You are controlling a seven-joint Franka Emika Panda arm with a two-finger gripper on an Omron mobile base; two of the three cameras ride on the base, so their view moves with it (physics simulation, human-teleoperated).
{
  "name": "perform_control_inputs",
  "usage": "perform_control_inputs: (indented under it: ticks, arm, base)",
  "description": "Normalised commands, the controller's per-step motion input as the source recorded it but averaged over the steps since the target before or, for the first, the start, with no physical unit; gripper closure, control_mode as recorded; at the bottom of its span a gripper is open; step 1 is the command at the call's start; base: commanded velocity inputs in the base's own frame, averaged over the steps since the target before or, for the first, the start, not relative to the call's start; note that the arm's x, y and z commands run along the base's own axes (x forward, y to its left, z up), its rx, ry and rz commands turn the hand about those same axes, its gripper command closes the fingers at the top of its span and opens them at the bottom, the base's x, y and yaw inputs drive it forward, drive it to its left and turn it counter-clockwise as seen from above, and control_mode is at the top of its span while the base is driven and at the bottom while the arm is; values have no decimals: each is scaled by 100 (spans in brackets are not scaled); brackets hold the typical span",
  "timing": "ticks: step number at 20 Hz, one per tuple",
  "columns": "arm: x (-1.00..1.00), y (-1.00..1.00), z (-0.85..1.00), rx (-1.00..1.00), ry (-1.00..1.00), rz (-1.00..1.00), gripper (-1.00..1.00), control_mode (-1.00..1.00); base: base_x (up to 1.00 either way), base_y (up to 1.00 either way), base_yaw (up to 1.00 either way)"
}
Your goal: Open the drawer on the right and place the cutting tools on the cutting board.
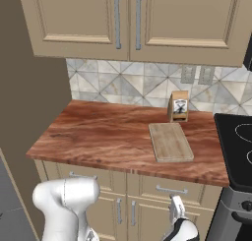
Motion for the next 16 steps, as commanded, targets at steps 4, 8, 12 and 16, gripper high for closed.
perform_control_inputs:
  ticks: [4,8,12,16]
  arm:
    - [36,0,-44,-3,0,0,-100,-100]
    - [28,0,-46,-5,0,0,-100,-100]
    - [28,0,-43,-5,0,0,-100,-100]
    - [34,-3,-19,-1,0,0,-100,-100]
  base:
    - [0,0,0]
    - [0,0,0]
    - [0,0,0]
    - [0,0,0]
